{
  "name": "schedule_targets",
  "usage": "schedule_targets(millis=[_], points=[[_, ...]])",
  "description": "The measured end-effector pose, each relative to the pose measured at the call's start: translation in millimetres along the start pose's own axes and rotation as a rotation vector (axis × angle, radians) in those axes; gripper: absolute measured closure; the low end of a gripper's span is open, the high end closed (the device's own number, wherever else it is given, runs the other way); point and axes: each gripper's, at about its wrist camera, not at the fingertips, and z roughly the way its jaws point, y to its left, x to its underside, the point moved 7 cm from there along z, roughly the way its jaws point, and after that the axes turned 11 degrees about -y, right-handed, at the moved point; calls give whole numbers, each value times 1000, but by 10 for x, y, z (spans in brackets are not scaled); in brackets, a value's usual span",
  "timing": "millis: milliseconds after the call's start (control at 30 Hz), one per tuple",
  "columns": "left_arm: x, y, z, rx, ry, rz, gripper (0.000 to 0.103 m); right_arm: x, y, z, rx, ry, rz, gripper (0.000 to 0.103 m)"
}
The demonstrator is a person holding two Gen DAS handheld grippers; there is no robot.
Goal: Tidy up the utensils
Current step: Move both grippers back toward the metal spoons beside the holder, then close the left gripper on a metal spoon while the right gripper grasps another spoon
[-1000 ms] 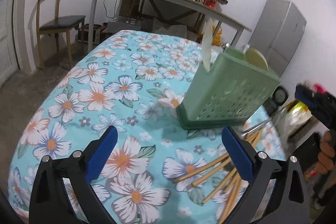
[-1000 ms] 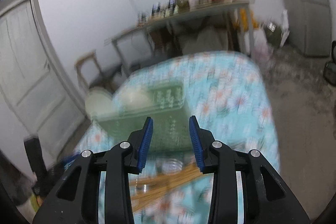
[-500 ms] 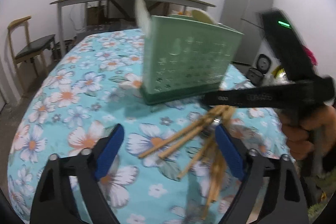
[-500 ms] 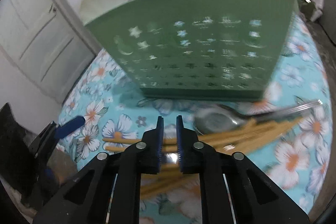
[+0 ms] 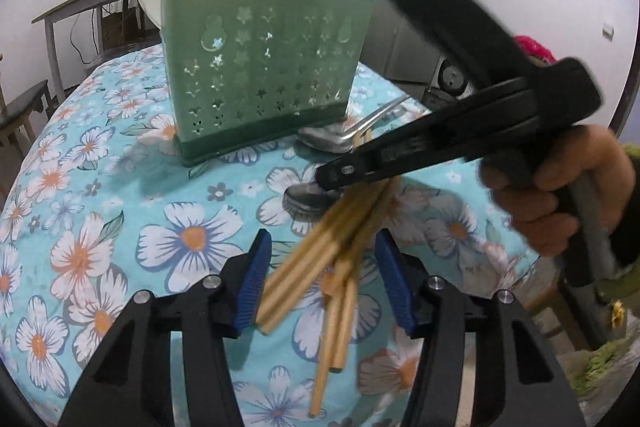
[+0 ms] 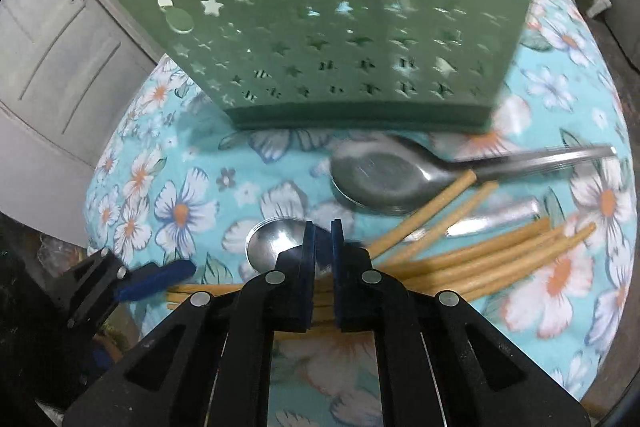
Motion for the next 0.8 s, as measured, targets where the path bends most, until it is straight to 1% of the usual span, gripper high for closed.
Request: schedule_targets(millis=[100, 233, 333, 400, 533, 633, 733, 800], points=[[48, -14, 69, -36, 15, 44, 51, 58, -60, -73, 9, -5, 17, 97], [60, -13, 122, -54, 16, 59, 51, 136, -135, -134, 23, -14, 42, 97], [70, 36, 127, -53, 22, 49, 51, 178, -192, -201, 23, -32, 64, 98], [105, 68, 157, -61, 42, 43, 51, 196, -215, -215, 21, -50, 72, 98], [30, 100, 84, -37, 22, 11, 51, 162, -246, -236, 26, -84, 85, 96], [-63, 159, -21, -4, 3, -51, 51, 135, -312, -277, 20, -102, 111, 94], [-197, 239, -102, 44, -27, -166, 51, 115, -357, -311, 16, -123, 125, 92], [-264, 295, -90, 70, -29, -236, 51, 112, -402, -349, 11, -135, 137, 92]])
